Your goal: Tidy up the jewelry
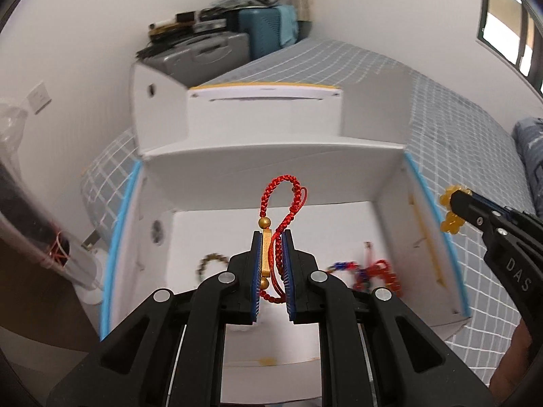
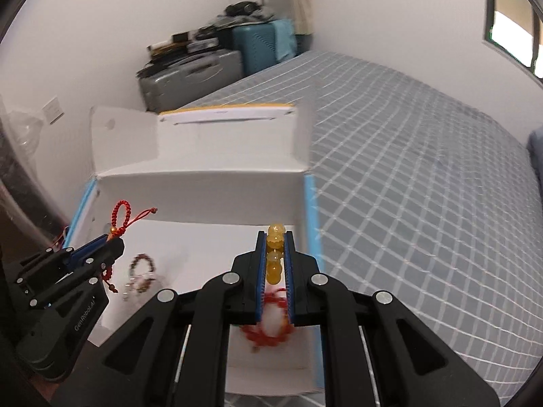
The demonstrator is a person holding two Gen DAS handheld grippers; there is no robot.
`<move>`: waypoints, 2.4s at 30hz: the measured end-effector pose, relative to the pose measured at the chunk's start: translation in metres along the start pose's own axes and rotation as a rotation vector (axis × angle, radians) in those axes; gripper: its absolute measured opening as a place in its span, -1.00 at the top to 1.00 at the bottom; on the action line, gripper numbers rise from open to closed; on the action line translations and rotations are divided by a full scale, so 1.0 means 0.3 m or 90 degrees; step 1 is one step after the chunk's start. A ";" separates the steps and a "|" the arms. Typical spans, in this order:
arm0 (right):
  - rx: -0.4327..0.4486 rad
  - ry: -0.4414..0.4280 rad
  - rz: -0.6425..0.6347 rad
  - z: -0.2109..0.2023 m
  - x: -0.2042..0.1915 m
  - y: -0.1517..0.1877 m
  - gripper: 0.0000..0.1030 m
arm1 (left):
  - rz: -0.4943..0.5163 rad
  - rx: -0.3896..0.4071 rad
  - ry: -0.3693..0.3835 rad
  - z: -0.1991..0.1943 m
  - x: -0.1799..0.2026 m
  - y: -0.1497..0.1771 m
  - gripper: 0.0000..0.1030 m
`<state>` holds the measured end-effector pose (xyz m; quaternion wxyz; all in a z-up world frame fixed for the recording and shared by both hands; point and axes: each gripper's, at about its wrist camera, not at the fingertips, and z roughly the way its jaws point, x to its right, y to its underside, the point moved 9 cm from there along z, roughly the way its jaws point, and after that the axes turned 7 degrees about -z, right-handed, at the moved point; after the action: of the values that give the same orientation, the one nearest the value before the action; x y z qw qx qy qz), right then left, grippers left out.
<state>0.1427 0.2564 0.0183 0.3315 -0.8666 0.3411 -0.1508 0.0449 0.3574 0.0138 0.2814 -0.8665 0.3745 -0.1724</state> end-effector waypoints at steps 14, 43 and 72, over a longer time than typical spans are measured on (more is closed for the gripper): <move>-0.152 -0.013 -0.037 0.302 -0.187 0.084 0.83 | -0.031 -0.082 -0.033 0.205 -0.191 0.036 0.77; -0.077 -0.003 0.023 0.210 -0.118 0.036 -0.81 | -0.035 -0.012 -0.035 0.100 -0.182 0.000 -0.72; 0.081 0.041 0.021 -0.322 -0.160 0.264 -0.85 | -0.008 0.098 0.008 -0.290 -0.246 0.236 -0.89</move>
<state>0.0219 0.2007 0.0339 0.3771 -0.8329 0.3553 -0.1945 -0.0873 0.3416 0.0316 0.3439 -0.8437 0.3561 -0.2077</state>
